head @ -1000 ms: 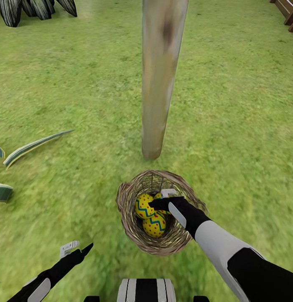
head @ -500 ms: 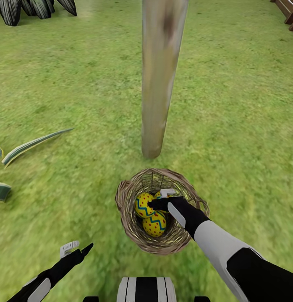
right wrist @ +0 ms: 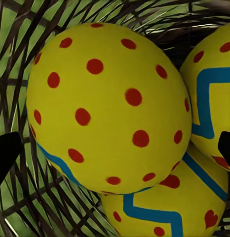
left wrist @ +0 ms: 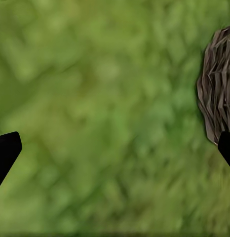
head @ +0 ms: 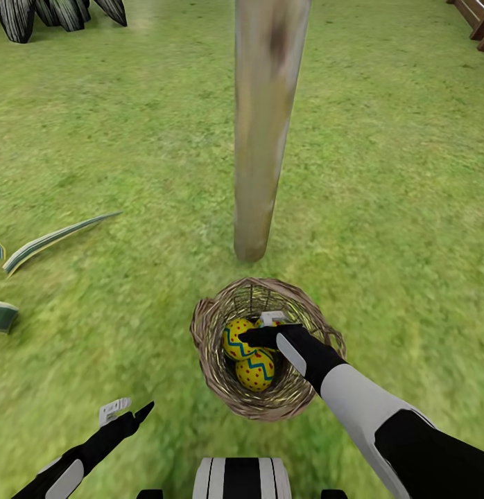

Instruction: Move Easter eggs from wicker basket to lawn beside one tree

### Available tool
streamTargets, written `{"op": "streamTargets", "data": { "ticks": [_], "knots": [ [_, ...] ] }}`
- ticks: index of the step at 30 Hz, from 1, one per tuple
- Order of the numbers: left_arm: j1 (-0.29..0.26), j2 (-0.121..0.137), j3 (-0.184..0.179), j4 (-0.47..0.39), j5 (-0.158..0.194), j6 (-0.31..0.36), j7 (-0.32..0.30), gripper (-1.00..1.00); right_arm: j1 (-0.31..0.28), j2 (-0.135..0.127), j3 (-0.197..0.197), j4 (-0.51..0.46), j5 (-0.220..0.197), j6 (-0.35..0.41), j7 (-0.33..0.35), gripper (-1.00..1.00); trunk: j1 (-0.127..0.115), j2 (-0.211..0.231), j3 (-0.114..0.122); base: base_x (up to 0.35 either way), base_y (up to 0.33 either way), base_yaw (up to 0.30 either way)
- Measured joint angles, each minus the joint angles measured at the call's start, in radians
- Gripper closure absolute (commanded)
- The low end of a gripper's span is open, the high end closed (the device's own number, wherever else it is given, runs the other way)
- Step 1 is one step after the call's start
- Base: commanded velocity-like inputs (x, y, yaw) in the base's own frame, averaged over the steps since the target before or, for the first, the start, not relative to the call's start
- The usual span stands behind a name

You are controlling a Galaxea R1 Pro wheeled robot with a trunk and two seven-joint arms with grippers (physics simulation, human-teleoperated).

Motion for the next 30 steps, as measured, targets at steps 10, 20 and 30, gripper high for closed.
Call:
{"op": "streamTargets", "data": {
  "ticks": [10,20,30],
  "knots": [
    [0.0,0.0,0.0,0.0,0.0,0.0,0.0,-1.0,0.001,0.0,0.0,0.0,0.001,-0.001,0.0,-1.0,0.008,-0.014,-0.006,0.0,0.0,0.0],
    [0.0,0.0,0.0,0.0,0.0,0.0,0.0,-1.0,0.001,0.0,0.0,0.0,0.0,-0.001,0.0,-1.0,0.015,-0.028,-0.013,0.0,0.0,0.0],
    [0.0,0.001,0.001,0.0,0.0,0.0,0.0,-1.0,0.001,0.0,0.0,0.001,0.001,-0.001,0.0,-1.0,0.031,-0.056,-0.025,0.0,0.0,0.0]
  ]
}}
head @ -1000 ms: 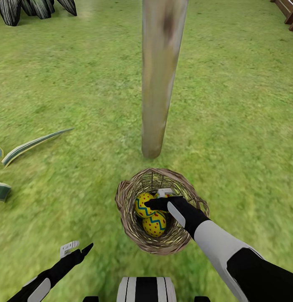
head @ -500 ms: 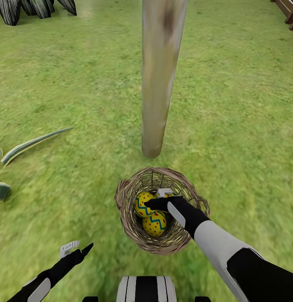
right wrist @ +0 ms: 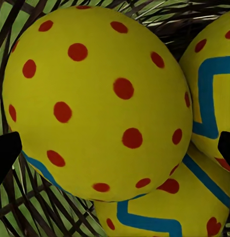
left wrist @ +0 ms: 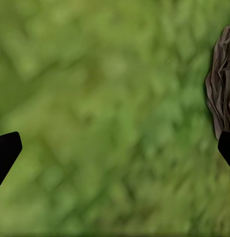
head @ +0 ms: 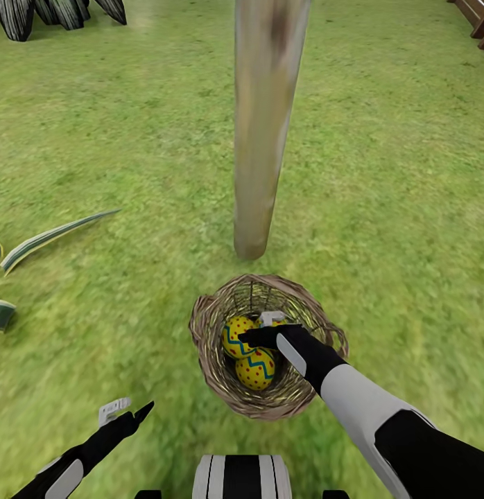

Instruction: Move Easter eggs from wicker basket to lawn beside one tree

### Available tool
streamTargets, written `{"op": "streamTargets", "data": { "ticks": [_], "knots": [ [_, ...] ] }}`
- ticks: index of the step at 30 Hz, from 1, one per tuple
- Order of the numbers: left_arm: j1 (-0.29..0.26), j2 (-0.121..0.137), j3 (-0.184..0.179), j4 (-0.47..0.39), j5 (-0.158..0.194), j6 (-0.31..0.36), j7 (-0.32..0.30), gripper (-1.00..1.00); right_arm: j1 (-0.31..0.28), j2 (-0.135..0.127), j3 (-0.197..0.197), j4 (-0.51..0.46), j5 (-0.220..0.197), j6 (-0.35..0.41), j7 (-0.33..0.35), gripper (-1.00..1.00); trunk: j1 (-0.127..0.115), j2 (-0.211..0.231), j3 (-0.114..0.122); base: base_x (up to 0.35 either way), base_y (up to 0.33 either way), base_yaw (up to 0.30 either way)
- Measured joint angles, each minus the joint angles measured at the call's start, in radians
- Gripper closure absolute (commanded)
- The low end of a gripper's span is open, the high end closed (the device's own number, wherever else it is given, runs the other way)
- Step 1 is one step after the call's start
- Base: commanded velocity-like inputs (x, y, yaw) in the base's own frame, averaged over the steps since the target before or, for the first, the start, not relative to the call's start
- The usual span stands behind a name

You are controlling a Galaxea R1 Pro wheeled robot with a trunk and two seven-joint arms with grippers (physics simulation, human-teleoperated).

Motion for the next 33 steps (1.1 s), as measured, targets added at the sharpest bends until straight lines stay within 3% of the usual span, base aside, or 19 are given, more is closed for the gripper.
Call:
{"op": "streamTargets", "data": {
  "ticks": [7,33],
  "knots": [
    [0.0,0.0,0.001,0.0,0.001,0.0,-0.001,-1.0,0.0,0.0,0.0,0.001,0.0,0.0,0.0,-1.0,0.0,0.0,0.0,0.0,0.133,0.0],
    [0.0,0.0,0.0,0.0,0.001,0.0,0.0,-1.0,0.0,0.0,-0.002,0.001,0.002,0.0,0.0,-1.0,0.008,-0.014,-0.006,0.0,0.003,0.0]
  ]
}}
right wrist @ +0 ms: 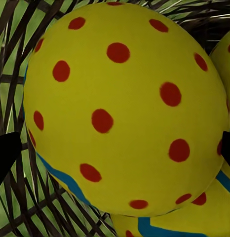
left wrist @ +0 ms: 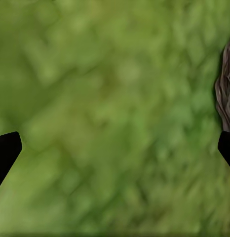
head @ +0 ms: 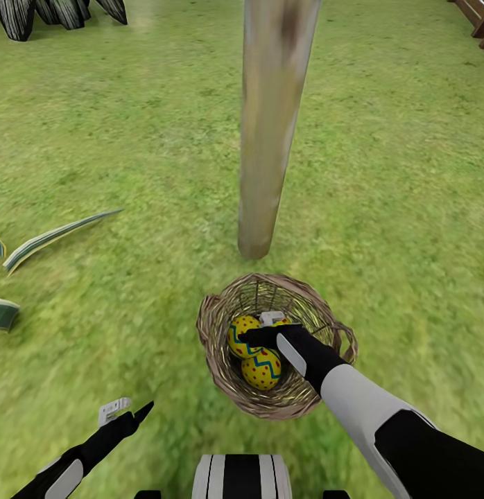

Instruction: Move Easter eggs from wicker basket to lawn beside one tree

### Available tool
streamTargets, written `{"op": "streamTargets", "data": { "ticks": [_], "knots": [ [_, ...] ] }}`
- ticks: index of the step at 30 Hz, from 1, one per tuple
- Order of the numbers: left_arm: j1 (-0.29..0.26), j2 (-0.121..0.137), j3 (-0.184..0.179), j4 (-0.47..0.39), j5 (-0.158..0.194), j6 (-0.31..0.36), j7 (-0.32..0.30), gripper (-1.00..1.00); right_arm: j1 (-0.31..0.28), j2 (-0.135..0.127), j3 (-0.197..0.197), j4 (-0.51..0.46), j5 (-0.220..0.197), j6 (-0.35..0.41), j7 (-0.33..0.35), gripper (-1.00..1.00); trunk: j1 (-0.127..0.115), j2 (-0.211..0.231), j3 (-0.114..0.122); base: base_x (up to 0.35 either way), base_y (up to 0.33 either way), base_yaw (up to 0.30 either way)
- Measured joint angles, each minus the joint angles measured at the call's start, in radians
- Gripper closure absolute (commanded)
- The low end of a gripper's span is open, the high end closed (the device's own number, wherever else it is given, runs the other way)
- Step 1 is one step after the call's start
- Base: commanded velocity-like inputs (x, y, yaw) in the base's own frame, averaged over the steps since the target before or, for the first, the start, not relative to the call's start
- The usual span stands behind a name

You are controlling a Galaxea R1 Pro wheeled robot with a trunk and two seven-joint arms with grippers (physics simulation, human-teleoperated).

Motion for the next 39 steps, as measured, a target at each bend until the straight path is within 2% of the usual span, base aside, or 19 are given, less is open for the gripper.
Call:
{"op": "streamTargets", "data": {
  "ticks": [1,2,32,37,39],
  "knots": [
    [0.0,0.0,0.0,0.0,0.0,0.0,0.0,-1.0,0.0,0.0,0.0,0.0,0.0,0.0,0.0,-1.0,0.0,0.0,0.0,0.0,0.0,0.0],
    [0.0,0.0,0.0,0.0,0.0,0.0,0.0,-1.0,0.0,0.0,0.0,0.0,0.0,0.0,0.0,1.0,0.0,0.0,0.0,0.0,0.0,0.0],
    [0.0,0.0,0.001,0.0,0.0,0.002,0.0,-1.0,0.0,0.0,0.0,0.0,0.0,-0.002,0.0,1.0,-0.004,0.007,0.003,0.0,0.0,0.0],
    [0.0,0.0,0.001,0.0,0.0,0.003,0.0,-1.0,0.0,0.0,0.0,0.0,0.0,-0.002,0.0,1.0,-0.023,0.042,0.019,0.0,0.0,0.0],
    [0.0,0.0,0.001,0.0,0.0,0.003,-0.001,-1.0,0.0,0.0,0.0,0.0,0.0,-0.002,0.0,1.0,-0.023,0.042,0.019,0.0,0.0,0.0]
  ]
}}
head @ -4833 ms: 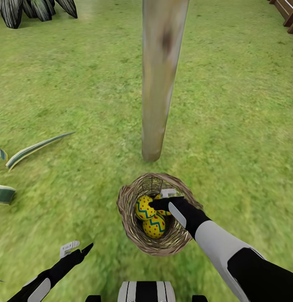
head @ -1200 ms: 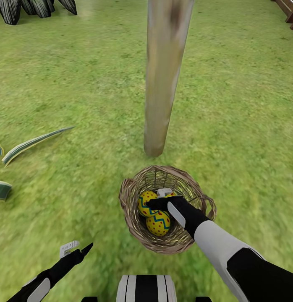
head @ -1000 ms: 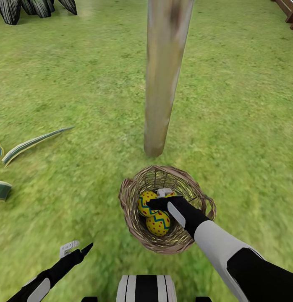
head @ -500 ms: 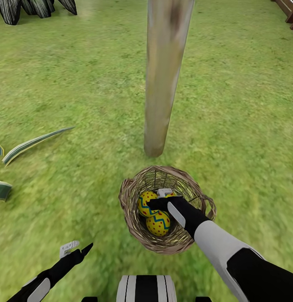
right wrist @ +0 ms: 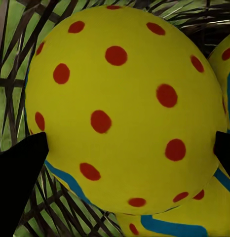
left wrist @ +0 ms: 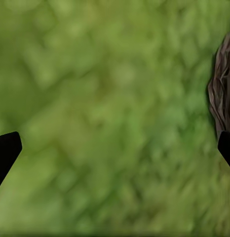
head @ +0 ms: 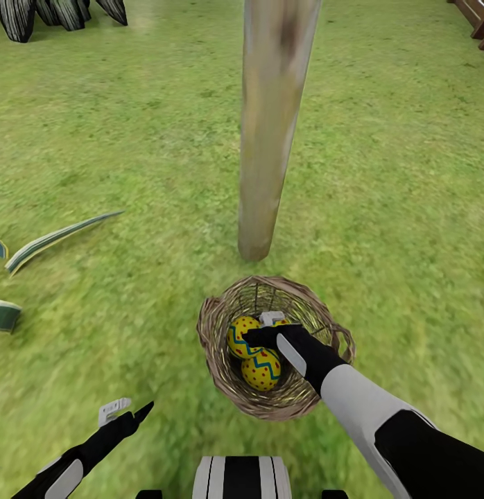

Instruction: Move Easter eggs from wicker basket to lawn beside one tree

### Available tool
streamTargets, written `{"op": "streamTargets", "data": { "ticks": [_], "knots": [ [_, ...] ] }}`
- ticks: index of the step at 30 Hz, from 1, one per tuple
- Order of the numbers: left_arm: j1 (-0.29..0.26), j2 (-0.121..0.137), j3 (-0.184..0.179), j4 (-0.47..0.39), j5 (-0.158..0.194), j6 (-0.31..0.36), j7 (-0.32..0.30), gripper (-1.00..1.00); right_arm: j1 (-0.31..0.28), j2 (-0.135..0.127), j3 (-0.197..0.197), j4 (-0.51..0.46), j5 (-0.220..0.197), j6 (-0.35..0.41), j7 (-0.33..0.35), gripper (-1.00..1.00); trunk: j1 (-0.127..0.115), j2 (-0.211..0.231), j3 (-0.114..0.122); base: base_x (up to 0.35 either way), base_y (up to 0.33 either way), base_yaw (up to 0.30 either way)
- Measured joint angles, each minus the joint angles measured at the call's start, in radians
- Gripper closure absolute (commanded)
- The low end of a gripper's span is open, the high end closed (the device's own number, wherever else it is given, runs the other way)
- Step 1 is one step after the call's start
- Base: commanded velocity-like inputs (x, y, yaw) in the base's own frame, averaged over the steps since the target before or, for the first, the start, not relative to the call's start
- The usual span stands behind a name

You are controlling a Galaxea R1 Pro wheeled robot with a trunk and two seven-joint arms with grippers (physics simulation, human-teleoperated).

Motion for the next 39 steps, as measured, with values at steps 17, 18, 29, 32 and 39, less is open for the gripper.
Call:
{"op": "streamTargets", "data": {
  "ticks": [17,18,29,32,39],
  "knots": [
    [0.0,0.0,0.0,0.0,-0.001,0.001,-0.001,-1.0,0.002,0.0,-0.002,-0.001,0.0,-0.001,0.0,1.0,-0.054,0.098,0.044,0.0,0.0,0.0],
    [0.0,0.0,0.0,0.0,0.0,0.001,-0.001,-1.0,0.003,0.0,-0.002,-0.002,0.0,-0.001,0.0,1.0,-0.057,0.105,0.047,0.0,0.0,0.0],
    [0.0,0.0,-0.001,0.0,-0.001,0.001,0.001,-1.0,0.008,-0.005,-0.005,0.006,-0.002,-0.005,0.0,1.0,-0.1,0.182,0.081,0.0,0.0,0.0],
    [0.0,-0.001,-0.003,0.0,-0.001,0.001,0.001,-1.0,0.009,-0.009,-0.005,0.006,-0.002,-0.016,0.0,1.0,-0.111,0.203,0.091,0.0,0.0,0.0],
    [0.0,-0.002,-0.004,0.0,-0.001,0.001,0.001,-1.0,0.012,-0.012,-0.006,0.007,-0.002,-0.017,0.0,1.0,-0.138,0.252,0.113,0.0,0.0,0.0]
  ]
}}
